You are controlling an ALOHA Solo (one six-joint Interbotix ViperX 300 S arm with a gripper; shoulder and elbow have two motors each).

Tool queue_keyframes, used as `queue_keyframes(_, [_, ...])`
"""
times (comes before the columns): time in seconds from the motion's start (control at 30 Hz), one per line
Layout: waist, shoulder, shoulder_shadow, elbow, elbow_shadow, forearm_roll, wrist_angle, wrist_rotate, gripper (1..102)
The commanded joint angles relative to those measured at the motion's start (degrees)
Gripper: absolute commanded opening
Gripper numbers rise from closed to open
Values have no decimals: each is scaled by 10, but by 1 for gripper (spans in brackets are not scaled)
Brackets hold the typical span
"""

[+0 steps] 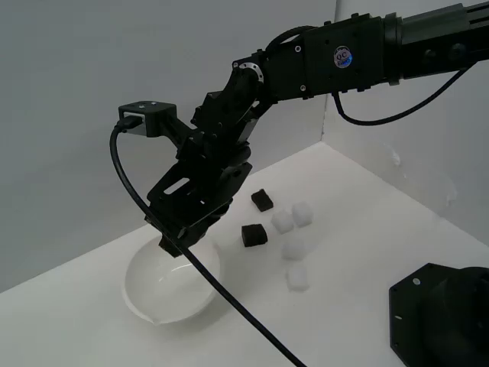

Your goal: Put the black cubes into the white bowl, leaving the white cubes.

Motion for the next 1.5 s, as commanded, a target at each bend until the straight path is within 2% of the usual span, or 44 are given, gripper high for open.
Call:
queue_keyframes(0.0, [-1,6,10,-17,-19,-13,-3,4,24])
queue_keyframes(0.2, [-1,0,4,-17,-20,-13,-4,4,35])
queue_keyframes(0.33, [0,-5,-3,-17,-19,-14,-4,4,67])
queue_keyframes(0.37, [0,-7,-4,-17,-20,-13,-4,4,68])
queue_keyframes(0.7, [4,-9,-5,-18,-20,-10,-4,5,71])
queue_keyframes(1.03, [55,11,15,-15,-17,-2,2,20,71])
queue_keyframes(1.2, [88,22,27,-14,-18,21,17,27,71])
queue_keyframes(1.37, [126,33,37,-13,-16,69,37,27,71])
queue_keyframes(1.47, [149,38,41,-9,-11,83,36,27,71])
